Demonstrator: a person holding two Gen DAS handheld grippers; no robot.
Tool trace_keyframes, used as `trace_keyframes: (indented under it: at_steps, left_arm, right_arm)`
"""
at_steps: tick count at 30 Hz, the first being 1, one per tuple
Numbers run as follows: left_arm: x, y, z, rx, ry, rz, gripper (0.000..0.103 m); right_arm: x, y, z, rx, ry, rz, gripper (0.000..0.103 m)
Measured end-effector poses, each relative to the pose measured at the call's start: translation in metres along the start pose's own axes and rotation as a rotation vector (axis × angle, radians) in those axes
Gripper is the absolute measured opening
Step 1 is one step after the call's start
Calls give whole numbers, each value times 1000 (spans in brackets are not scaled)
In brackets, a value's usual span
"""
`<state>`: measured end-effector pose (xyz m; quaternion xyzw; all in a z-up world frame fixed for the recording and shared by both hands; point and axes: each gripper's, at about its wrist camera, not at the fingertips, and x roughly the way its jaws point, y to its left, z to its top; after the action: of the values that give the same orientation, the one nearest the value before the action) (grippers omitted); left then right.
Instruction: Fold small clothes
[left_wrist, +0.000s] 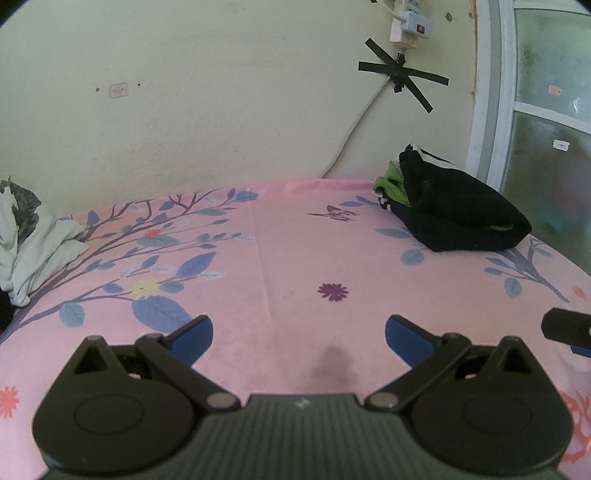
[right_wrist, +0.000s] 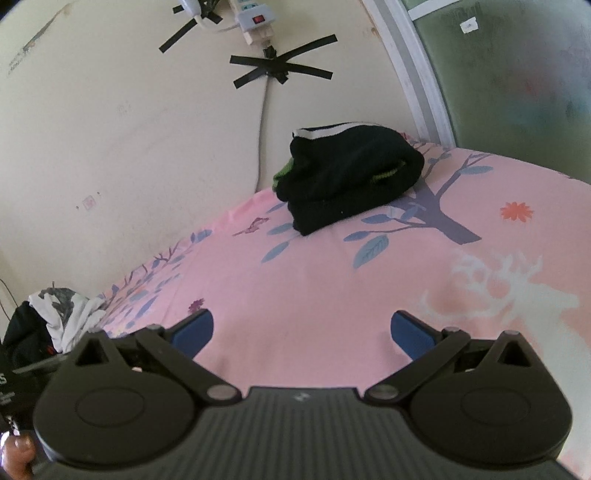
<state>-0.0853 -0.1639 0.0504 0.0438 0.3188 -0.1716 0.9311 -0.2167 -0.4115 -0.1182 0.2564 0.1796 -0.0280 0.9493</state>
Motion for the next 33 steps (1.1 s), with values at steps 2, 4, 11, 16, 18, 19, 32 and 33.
trace_keyframes:
  at_steps: [2,4,11,16,18,19,32,33]
  left_arm:
    - [0,-1,0,6,-1,3,103]
    - [0,-3,-1,15,-2,11,103]
    - [-4,-7,-2,26,-35,61,103]
    - [-7,-6,-2,22,-50,84,103]
    - [-5,-7,-2,31,-32,82,103]
    - [-4,-7,-2,33,-19,73,103]
    - [-2,-10,-5,68,0,59,103]
    - [-2,-11,-6,72,-1,59,103]
  right_arm:
    - [0,0,0,1,-1,-2,97]
    - [1,0,-1,0,-3,-9,97]
    - [0,0,-2,6,-4,-15,97]
    - [-1,1,-2,0,-11,-12,97]
    - [-1,1,-2,2,-11,-12,97]
    - [-1,1,-2,4,-11,-12,97]
    - [1,-1,-2,15,-5,-17,97]
    - [1,-1,-2,16,-4,-17,97]
